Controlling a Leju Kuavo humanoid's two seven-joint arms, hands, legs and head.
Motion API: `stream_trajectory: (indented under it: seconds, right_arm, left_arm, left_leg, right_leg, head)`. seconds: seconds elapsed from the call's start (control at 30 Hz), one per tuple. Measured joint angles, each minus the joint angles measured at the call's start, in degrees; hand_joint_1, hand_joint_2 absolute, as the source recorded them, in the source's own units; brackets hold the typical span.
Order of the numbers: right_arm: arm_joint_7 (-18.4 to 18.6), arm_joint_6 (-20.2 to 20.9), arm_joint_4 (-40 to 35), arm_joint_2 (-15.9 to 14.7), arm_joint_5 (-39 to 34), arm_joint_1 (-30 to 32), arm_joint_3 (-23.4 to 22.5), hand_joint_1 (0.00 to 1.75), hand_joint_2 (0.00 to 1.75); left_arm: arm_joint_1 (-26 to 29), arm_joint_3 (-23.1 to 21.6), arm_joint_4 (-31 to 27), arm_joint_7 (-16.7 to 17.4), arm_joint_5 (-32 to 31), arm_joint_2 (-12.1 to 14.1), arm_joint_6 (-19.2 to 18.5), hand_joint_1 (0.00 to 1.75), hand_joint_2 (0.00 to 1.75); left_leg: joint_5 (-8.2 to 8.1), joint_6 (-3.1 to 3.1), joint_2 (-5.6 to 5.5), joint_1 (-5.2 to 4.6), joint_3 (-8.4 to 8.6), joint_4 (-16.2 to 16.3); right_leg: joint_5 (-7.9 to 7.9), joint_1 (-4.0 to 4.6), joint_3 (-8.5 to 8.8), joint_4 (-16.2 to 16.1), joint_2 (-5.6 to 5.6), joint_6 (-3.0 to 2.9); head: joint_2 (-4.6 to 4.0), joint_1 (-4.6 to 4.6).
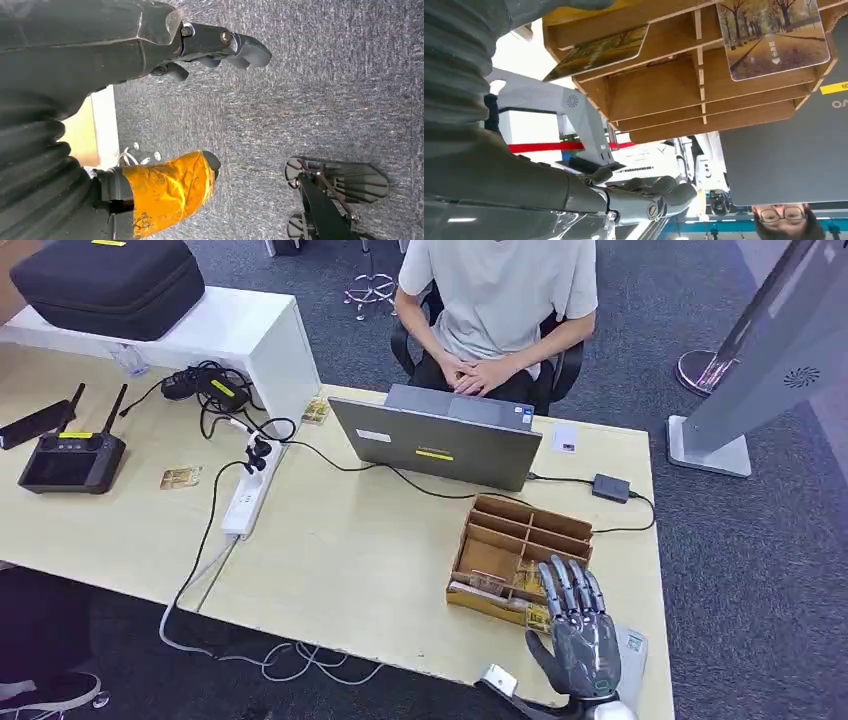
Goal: Pass the card to the sensor for recognition and then transmit it.
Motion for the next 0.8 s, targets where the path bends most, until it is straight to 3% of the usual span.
stream_trajectory:
  seconds: [0.57, 0.6, 0.63, 0.8]
  right_arm:
    - [0.26, 0.0, 0.31, 0.0, -0.13, 0.13, -0.48, 0.0, 1.75]
    - [0.24, 0.0, 0.31, 0.0, -0.2, 0.15, -0.59, 1.12, 1.75]
    - [0.15, 0.0, 0.31, 0.0, -0.26, 0.16, -0.74, 1.75, 1.75]
    - [-0.31, 0.0, 0.33, 0.0, -0.7, 0.28, -1.07, 1.75, 1.75]
  left_arm:
    - [0.01, 0.0, 0.0, -0.02, 0.0, 0.02, 0.0, 0.0, 1.75]
    - [0.01, 0.0, 0.0, -0.02, 0.0, 0.02, 0.0, 0.0, 1.75]
    - [0.01, 0.0, 0.0, -0.02, 0.0, 0.04, 0.0, 0.0, 1.75]
    - [0.0, 0.0, 0.0, -0.22, -0.07, 0.09, 0.0, 0.0, 1.75]
  left_leg:
    - [0.0, 0.0, 0.0, 0.0, 0.0, 0.0]
    - [0.0, 0.0, 0.0, 0.0, 0.0, 0.0]
    - [0.0, 0.0, 0.0, 0.0, 0.0, 0.0]
    - [0.0, 0.0, 0.0, 0.0, 0.0, 0.0]
  right_leg:
    - [0.0, 0.0, 0.0, 0.0, 0.0, 0.0]
    - [0.0, 0.0, 0.0, 0.0, 0.0, 0.0]
    - [0.0, 0.0, 0.0, 0.0, 0.0, 0.0]
    - [0.0, 0.0, 0.0, 0.0, 0.0, 0.0]
  head:
    - [0.0, 0.0]
    - [0.0, 0.02]
    - [0.0, 0.02]
    - [0.0, 0.0]
